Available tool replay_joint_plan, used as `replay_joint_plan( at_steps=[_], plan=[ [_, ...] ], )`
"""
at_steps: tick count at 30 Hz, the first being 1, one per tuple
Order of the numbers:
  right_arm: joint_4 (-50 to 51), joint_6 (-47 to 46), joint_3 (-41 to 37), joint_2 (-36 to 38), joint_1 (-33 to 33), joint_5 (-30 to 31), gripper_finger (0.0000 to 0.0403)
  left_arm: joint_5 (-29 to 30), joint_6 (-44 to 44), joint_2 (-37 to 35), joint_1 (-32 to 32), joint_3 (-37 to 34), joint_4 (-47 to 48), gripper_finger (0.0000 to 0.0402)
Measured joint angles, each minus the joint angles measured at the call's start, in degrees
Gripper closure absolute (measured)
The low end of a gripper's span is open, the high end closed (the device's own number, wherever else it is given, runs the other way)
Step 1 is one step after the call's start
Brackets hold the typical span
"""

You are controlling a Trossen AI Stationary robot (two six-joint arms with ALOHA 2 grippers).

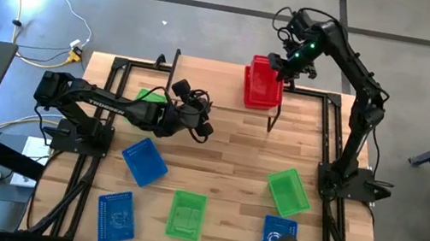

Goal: Stack baskets on shelf by color
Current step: Stack the red basket on top of the stacked red baskets on the shelf

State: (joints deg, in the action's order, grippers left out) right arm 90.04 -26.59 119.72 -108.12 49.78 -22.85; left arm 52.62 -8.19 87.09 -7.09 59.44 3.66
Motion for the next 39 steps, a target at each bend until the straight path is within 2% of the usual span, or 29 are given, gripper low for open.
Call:
replay_joint_plan(
  at_steps=[23,34,39],
  plan=[
    [-0.52,3.73,-0.33,0.00,-0.02,2.97,0.0402,0.04,-1.03,0.00,0.00,0.00,-0.02,0.0234],
    [-1.27,9.68,-0.33,0.02,-0.02,3.04,0.0402,0.04,-1.05,0.00,0.00,0.00,-0.04,0.0234],
    [-1.51,9.12,-0.33,0.02,-0.02,3.37,0.0385,0.38,-1.05,0.00,0.00,0.00,-0.04,0.0234]
  ],
)
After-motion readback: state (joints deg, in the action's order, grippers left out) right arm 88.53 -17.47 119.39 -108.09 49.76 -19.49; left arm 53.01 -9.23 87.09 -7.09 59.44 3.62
